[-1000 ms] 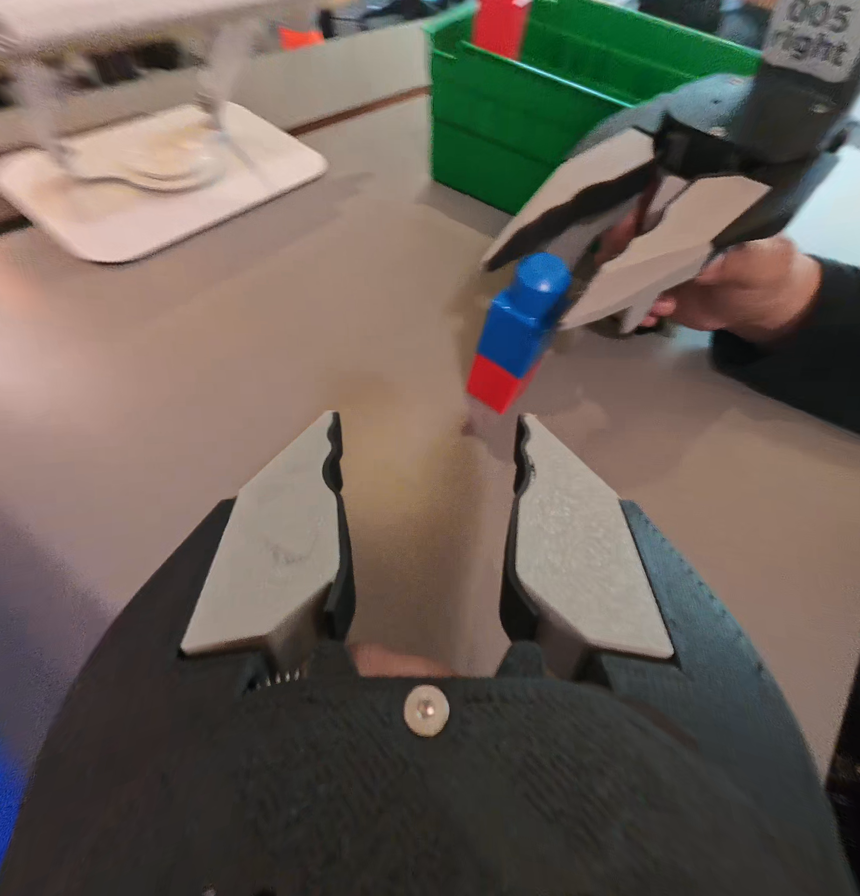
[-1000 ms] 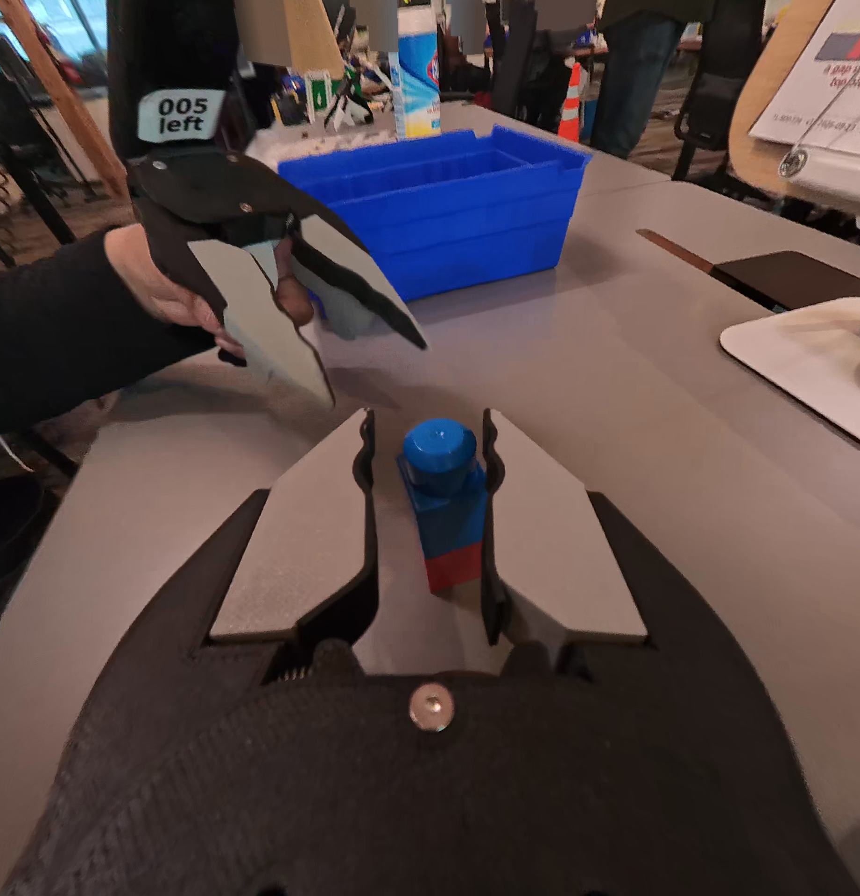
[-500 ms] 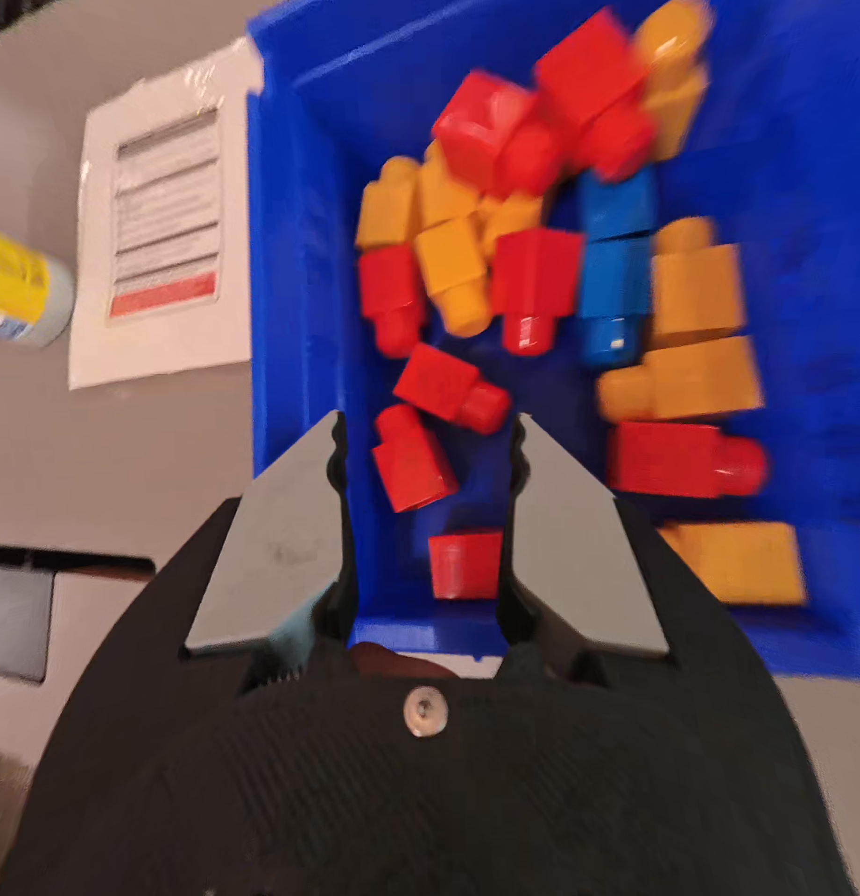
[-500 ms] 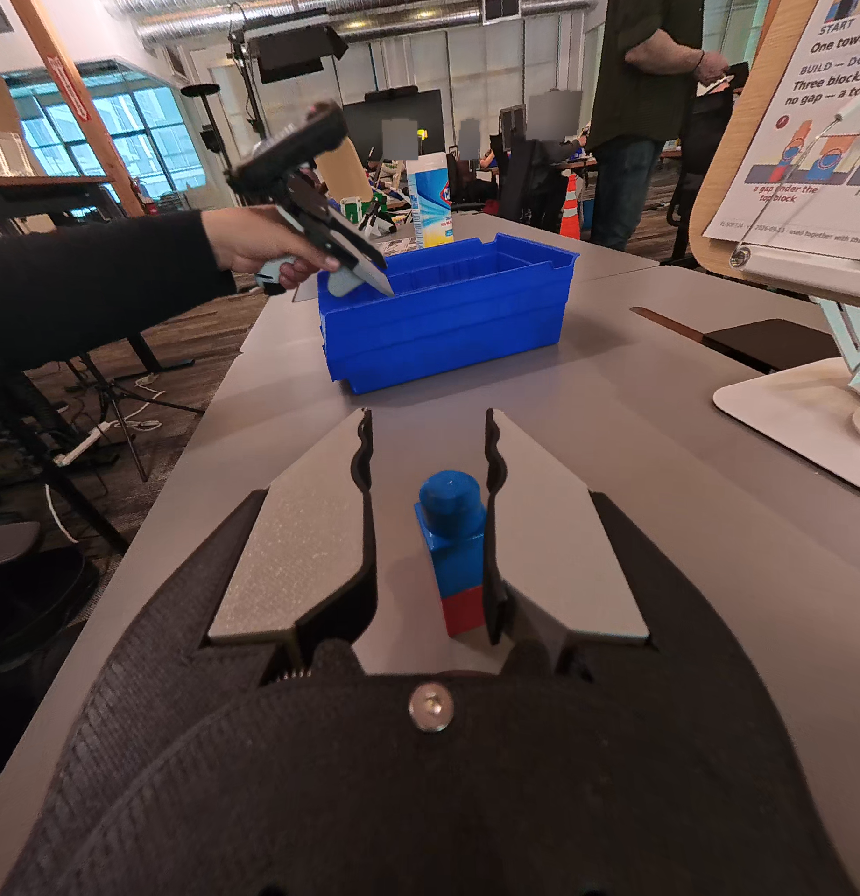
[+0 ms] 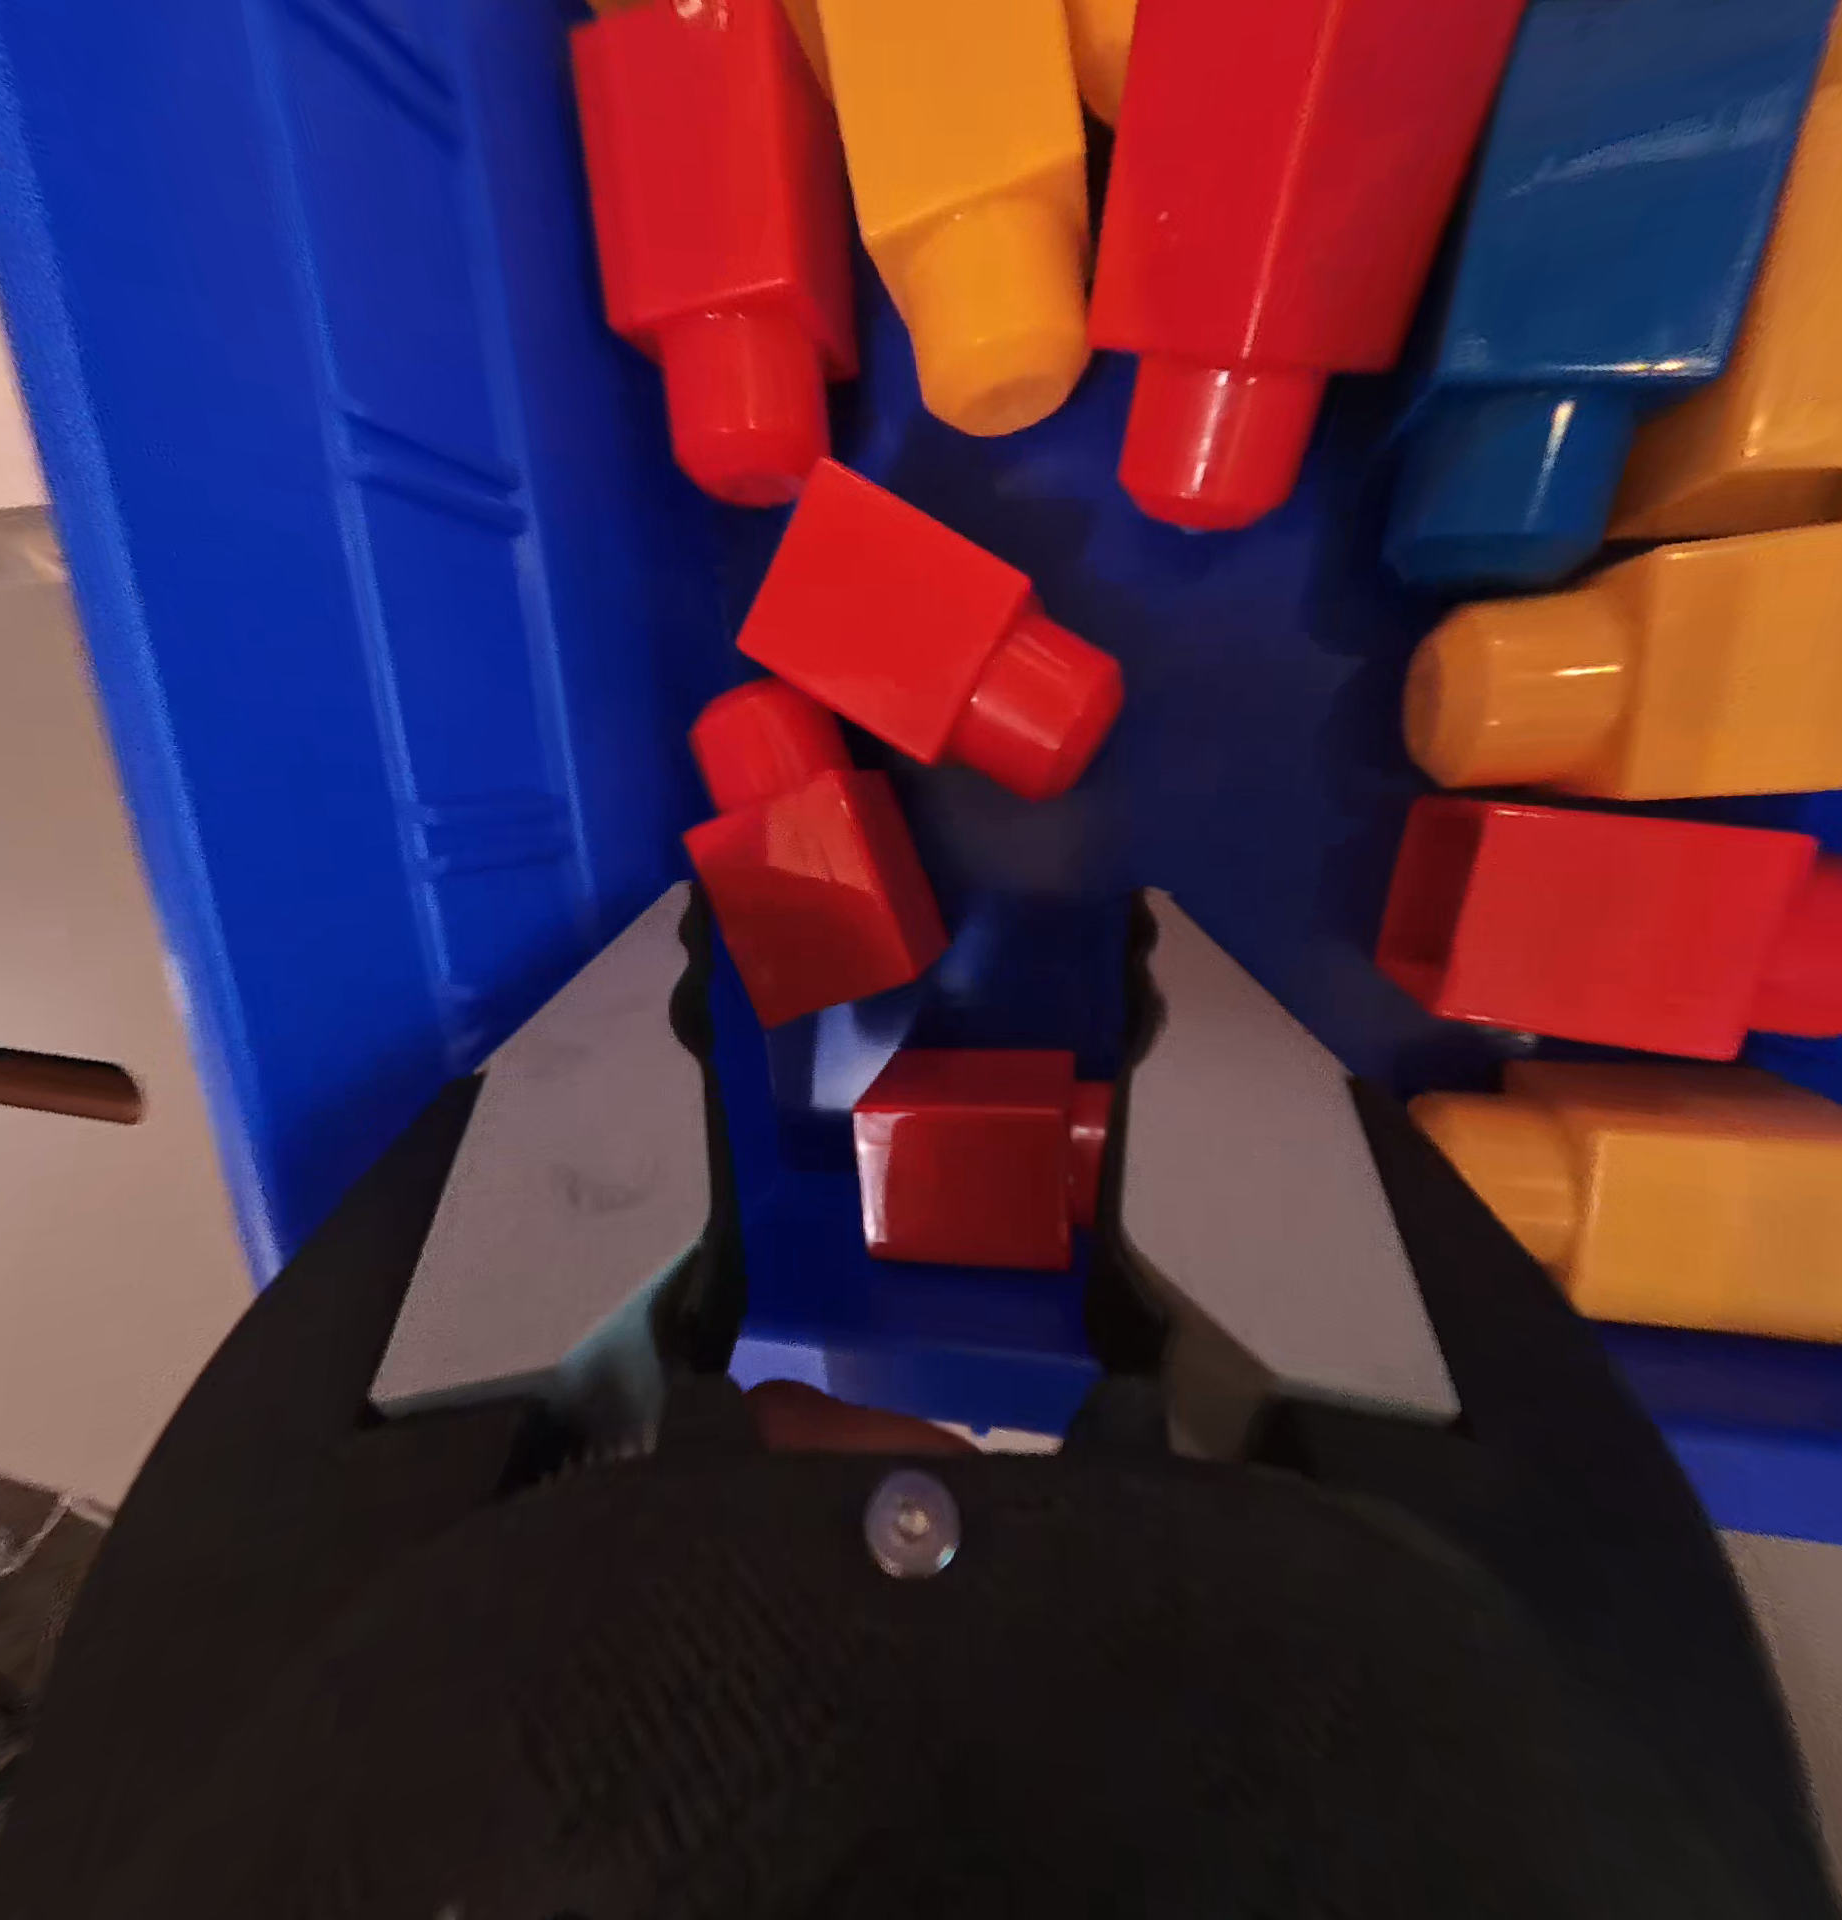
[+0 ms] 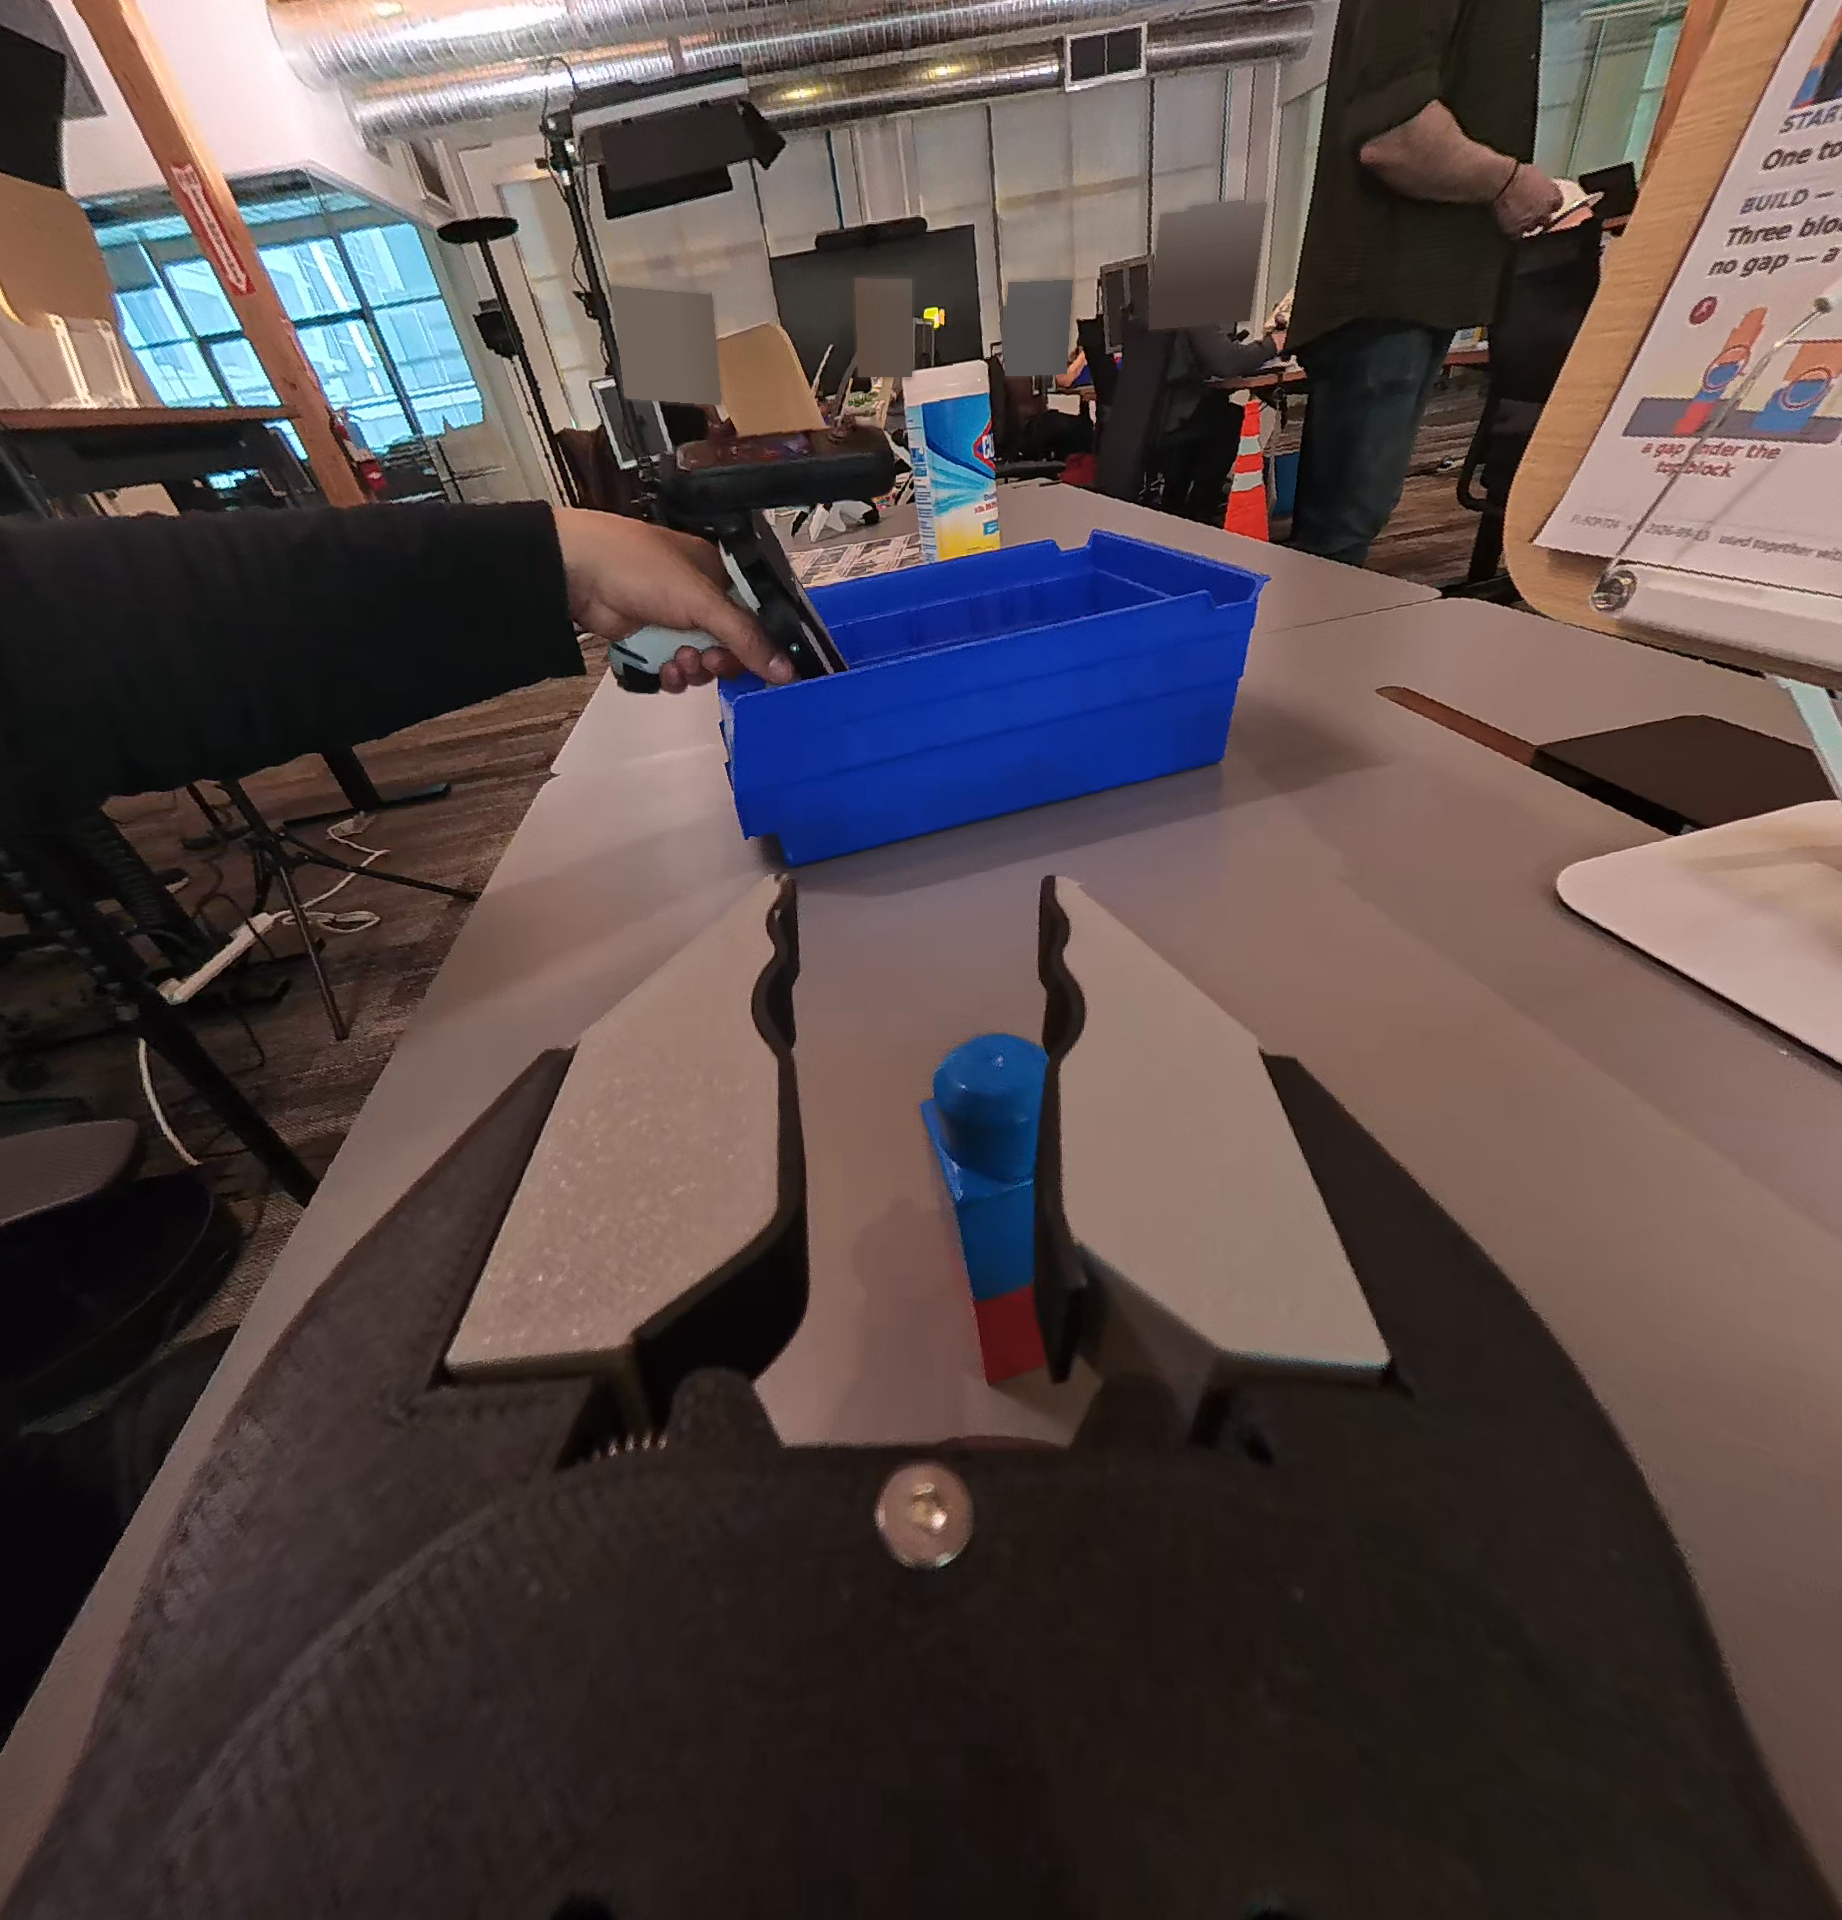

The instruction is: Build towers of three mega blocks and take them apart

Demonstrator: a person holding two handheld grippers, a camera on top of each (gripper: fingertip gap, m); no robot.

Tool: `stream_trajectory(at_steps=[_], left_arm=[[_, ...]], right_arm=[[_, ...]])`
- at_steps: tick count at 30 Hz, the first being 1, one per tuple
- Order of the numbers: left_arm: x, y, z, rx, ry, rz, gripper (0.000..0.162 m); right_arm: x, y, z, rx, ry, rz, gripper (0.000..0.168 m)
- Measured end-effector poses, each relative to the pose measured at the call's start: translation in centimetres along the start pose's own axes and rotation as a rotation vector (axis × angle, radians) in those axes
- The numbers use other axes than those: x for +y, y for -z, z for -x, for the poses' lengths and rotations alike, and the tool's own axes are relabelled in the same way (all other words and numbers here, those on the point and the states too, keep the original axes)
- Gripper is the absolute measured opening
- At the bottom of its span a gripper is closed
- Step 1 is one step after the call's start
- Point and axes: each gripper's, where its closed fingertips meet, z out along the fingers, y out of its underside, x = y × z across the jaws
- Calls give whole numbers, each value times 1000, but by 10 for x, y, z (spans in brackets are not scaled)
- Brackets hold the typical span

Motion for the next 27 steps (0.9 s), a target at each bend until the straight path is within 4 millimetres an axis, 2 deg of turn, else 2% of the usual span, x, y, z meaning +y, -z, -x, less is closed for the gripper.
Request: stream_trajectory(at_steps=[2,6,10,11,17,20,24,27], left_arm=[[1,-2,-3,28,21,-1,75],[4,0,2,2,-12,2,47],[3,-3,2,-16,-37,-2,49],[1,-4,2,-20,-37,-11,53],[-4,-3,1,-19,-55,-38,48],[-10,14,3,-13,-88,-104,37],[-24,53,6,5,-112,-251,36],[-31,75,-9,71,-154,-340,36]], right_arm=[[0,-1,2,-4,5,3,44],[-1,-1,5,-7,14,3,43],[-2,-1,5,-10,11,0,43],[-1,-1,5,-9,11,1,43],[0,-1,4,-10,11,10,42],[0,-1,4,-11,11,10,42],[-2,0,3,-13,4,1,41],[-2,0,4,-20,-2,0,41]])
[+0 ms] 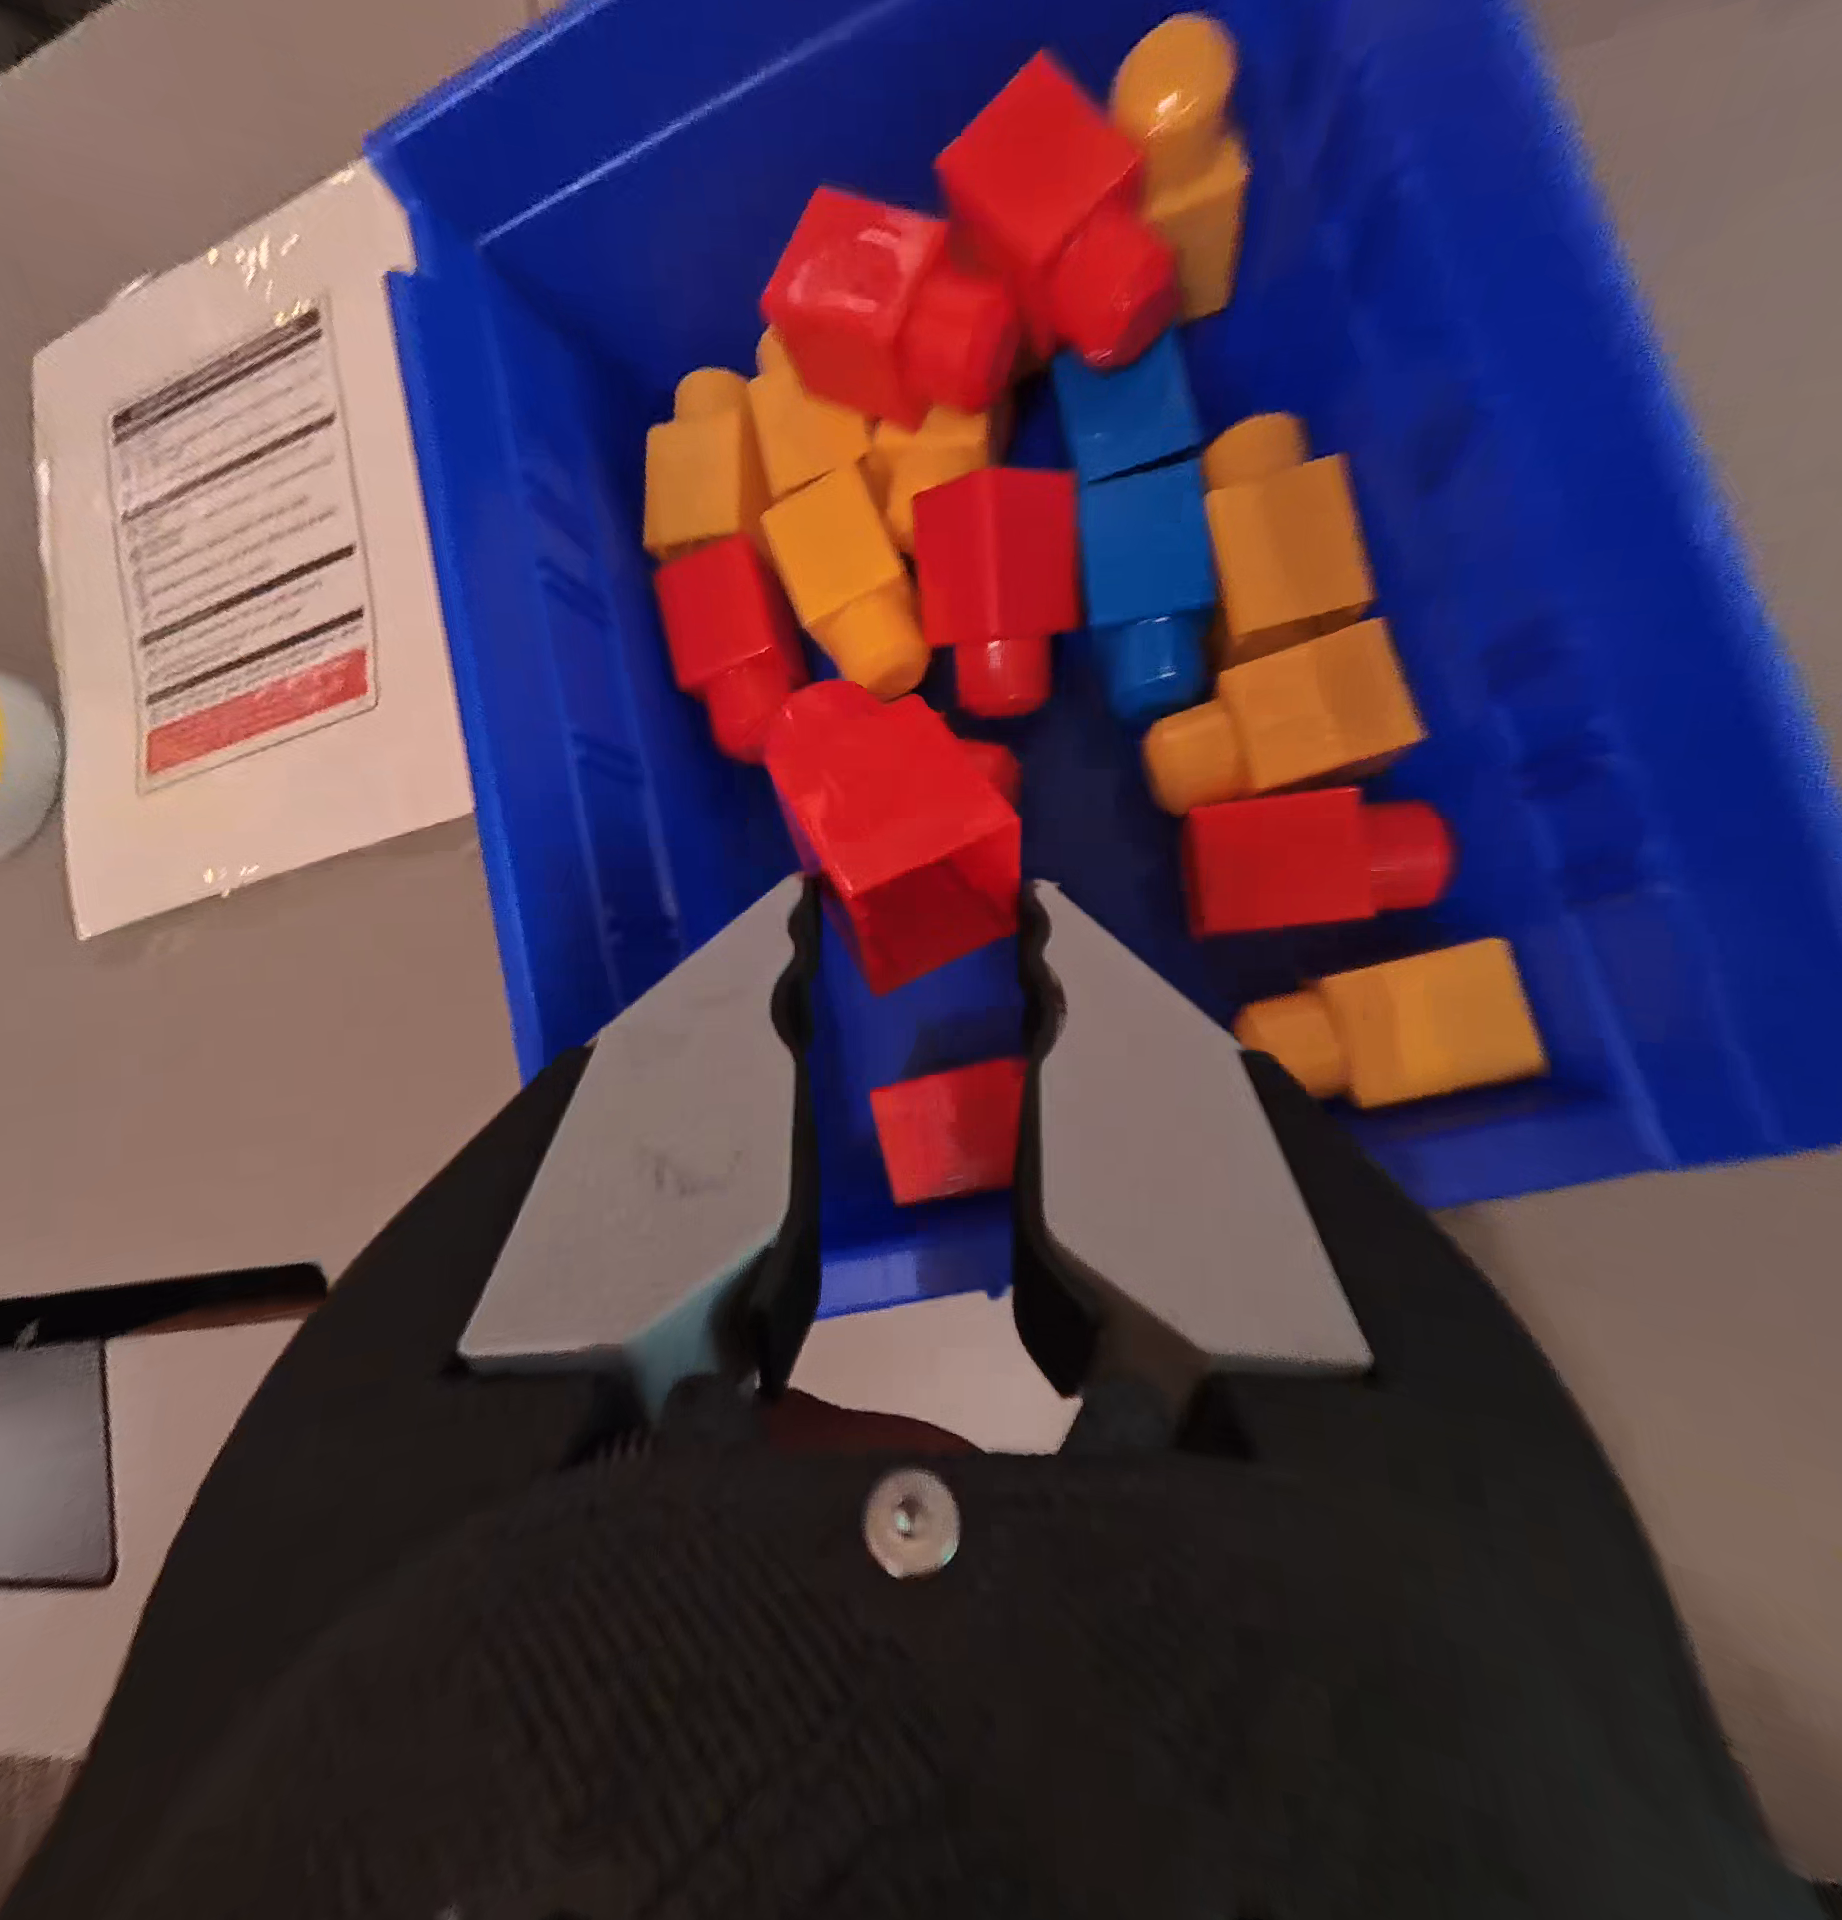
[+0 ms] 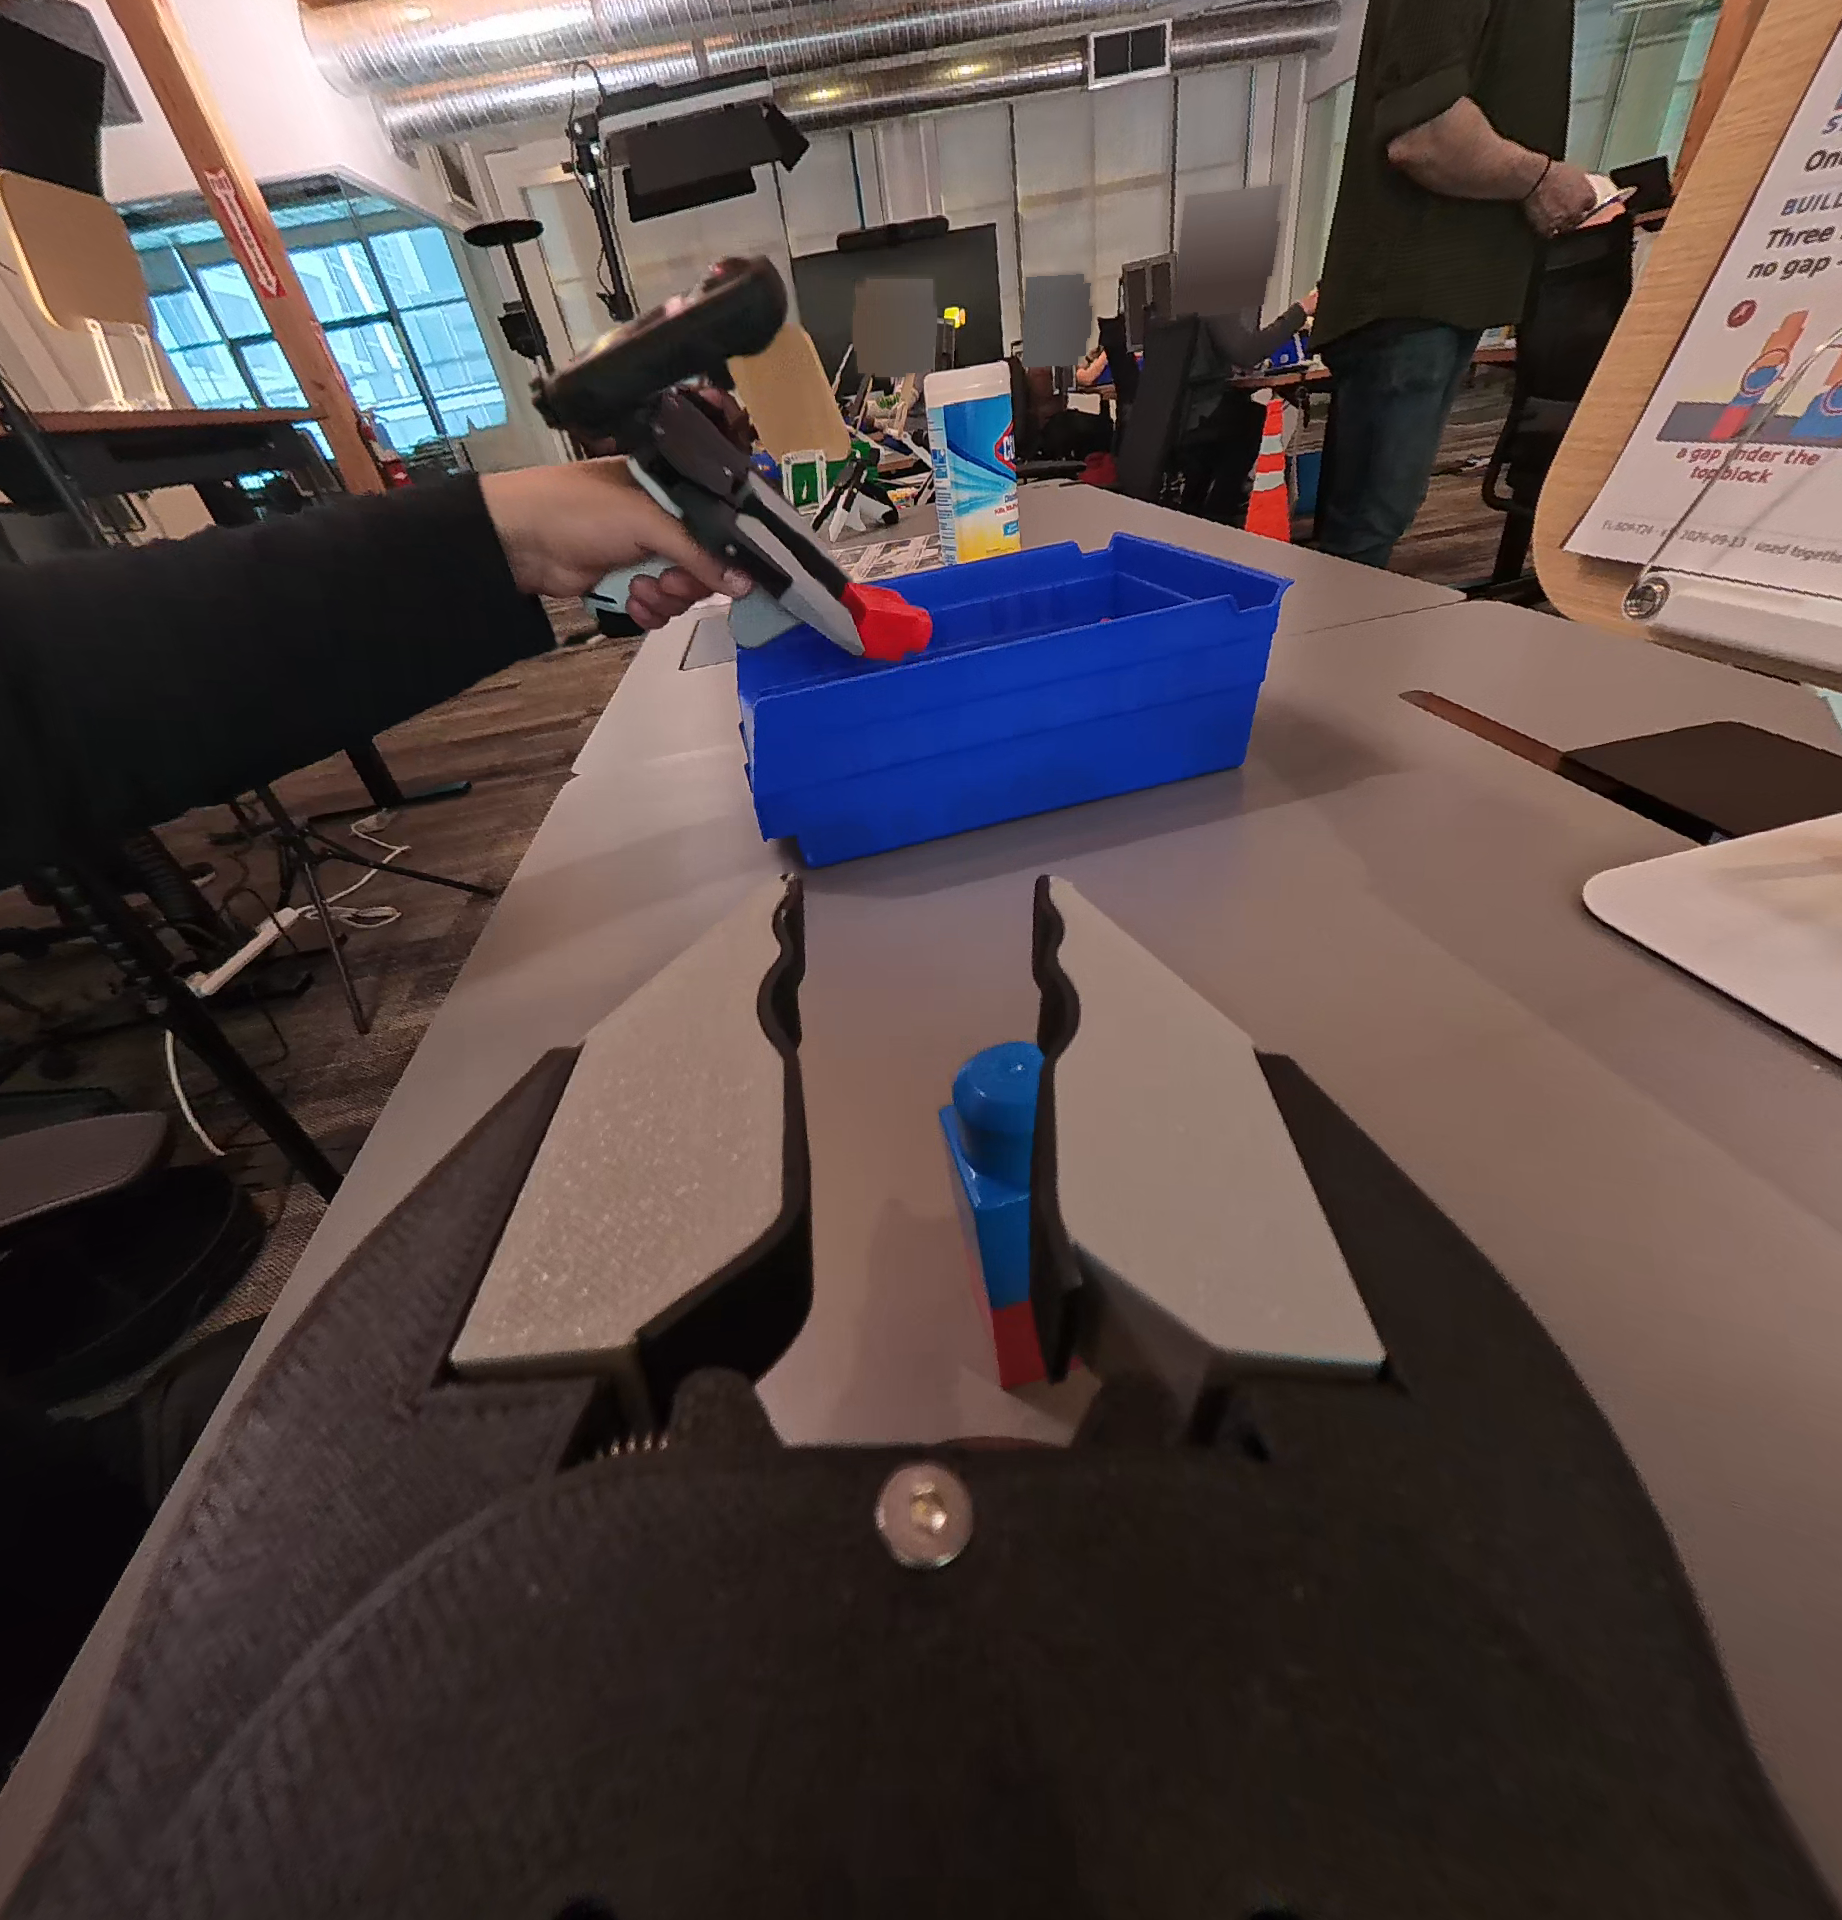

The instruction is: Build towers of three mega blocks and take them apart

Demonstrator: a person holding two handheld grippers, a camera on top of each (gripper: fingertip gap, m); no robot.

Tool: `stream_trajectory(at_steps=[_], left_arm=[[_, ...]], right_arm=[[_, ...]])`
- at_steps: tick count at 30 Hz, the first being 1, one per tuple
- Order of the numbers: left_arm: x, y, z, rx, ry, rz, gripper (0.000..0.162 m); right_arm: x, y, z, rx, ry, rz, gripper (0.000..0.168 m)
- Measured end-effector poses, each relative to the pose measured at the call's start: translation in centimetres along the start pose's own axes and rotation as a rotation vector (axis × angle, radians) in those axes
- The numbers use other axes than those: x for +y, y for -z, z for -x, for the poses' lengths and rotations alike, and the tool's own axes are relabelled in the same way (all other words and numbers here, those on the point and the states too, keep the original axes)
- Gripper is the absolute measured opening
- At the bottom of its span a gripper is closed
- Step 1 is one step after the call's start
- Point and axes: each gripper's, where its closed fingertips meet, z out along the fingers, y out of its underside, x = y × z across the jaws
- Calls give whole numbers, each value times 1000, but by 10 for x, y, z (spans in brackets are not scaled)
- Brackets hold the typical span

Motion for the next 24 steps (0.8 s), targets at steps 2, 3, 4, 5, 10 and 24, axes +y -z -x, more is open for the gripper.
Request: stream_trajectory(at_steps=[2,3,4,5,10,24], left_arm=[[-5,6,-14,37,-31,-22,36],[-7,7,-21,46,-59,-28,37],[-7,8,-27,44,-88,-26,37],[-7,6,-31,37,-116,-15,36],[4,-15,-50,16,-259,76,36],[49,-20,-11,-50,-216,330,49]], right_arm=[[1,-1,1,-2,3,7,41],[2,-2,2,-4,4,11,41],[3,-2,2,-6,5,14,41],[3,-2,3,-8,6,17,41],[6,-4,4,-10,8,27,41],[7,-4,4,-18,3,33,41]])
